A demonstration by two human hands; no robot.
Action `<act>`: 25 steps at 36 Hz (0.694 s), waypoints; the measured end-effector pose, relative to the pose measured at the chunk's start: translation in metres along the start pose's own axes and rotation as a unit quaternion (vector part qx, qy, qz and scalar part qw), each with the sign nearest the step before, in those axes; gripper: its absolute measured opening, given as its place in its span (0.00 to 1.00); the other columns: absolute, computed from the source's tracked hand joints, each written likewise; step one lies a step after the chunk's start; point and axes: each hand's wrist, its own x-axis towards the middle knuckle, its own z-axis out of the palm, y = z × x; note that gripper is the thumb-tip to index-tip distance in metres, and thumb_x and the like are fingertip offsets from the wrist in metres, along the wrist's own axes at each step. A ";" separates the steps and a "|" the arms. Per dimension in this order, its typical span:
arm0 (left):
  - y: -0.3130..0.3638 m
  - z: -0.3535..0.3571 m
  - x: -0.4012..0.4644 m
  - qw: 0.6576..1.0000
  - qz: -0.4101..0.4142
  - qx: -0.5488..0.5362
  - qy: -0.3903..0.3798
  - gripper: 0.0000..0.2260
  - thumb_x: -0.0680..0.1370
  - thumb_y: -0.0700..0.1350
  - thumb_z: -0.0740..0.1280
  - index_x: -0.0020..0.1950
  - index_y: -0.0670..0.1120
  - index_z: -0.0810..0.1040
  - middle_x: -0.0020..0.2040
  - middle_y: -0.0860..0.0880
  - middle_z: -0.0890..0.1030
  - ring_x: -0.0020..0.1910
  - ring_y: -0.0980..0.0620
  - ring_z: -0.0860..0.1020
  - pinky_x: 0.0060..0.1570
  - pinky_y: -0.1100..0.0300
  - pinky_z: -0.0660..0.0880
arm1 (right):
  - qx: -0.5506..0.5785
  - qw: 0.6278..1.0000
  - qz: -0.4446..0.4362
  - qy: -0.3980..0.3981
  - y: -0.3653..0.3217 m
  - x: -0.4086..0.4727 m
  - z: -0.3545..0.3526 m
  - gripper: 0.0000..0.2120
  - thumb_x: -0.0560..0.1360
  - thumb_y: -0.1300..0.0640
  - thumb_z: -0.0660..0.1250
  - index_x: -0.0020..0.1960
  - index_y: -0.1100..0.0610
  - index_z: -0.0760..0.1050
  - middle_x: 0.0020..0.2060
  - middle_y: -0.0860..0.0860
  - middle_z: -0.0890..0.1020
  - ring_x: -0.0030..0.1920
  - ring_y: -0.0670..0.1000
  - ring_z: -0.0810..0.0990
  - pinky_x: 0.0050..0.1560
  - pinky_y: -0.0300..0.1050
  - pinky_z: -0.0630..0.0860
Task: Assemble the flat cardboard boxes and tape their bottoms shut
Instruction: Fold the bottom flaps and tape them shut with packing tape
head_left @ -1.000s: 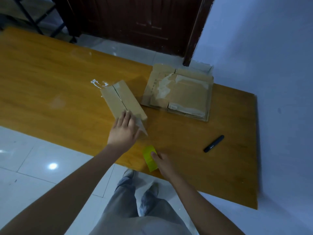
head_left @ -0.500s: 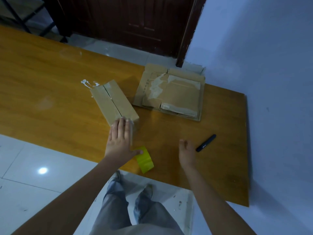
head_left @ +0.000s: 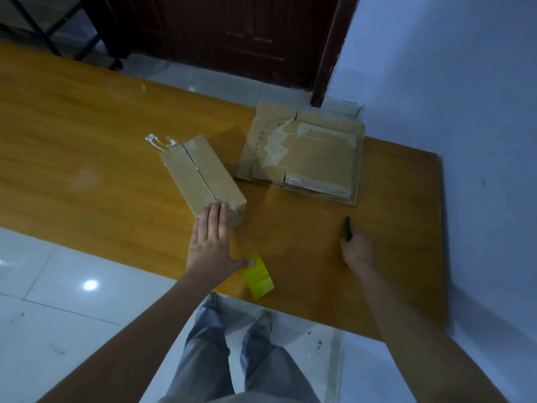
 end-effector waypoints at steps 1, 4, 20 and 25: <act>-0.001 0.000 0.000 1.000 0.005 0.001 0.008 0.61 0.55 0.76 0.67 0.75 0.38 0.57 0.73 0.39 0.64 0.72 0.43 0.54 0.68 0.47 0.53 | 0.028 0.999 -0.013 -0.026 -0.005 -0.006 0.001 0.03 0.79 0.60 0.60 0.51 0.60 0.69 0.42 0.56 0.74 0.37 0.53 0.72 0.32 0.44 0.67; -0.001 -0.002 0.000 1.000 -0.001 0.014 -0.004 0.61 0.54 0.77 0.65 0.74 0.38 0.58 0.72 0.39 0.66 0.71 0.42 0.58 0.67 0.46 0.55 | 0.130 0.982 -0.090 -0.105 -0.020 -0.032 0.014 0.06 0.79 0.59 0.63 0.55 0.56 0.70 0.45 0.51 0.75 0.39 0.51 0.75 0.33 0.39 0.68; -0.003 -0.001 -0.001 0.999 0.002 0.020 -0.036 0.61 0.56 0.78 0.64 0.75 0.39 0.54 0.73 0.41 0.64 0.72 0.44 0.56 0.68 0.48 0.55 | -0.039 0.916 -0.378 -0.132 -0.092 -0.089 0.031 0.13 0.79 0.53 0.62 0.63 0.52 0.76 0.50 0.50 0.76 0.47 0.51 0.77 0.46 0.48 0.76; -0.005 0.003 -0.001 0.999 -0.002 0.024 -0.036 0.61 0.57 0.78 0.62 0.76 0.40 0.48 0.75 0.42 0.61 0.73 0.44 0.53 0.69 0.48 0.52 | -0.078 0.911 -0.388 -0.117 -0.095 -0.089 0.031 0.13 0.79 0.53 0.62 0.62 0.52 0.76 0.48 0.50 0.75 0.47 0.51 0.76 0.43 0.47 0.75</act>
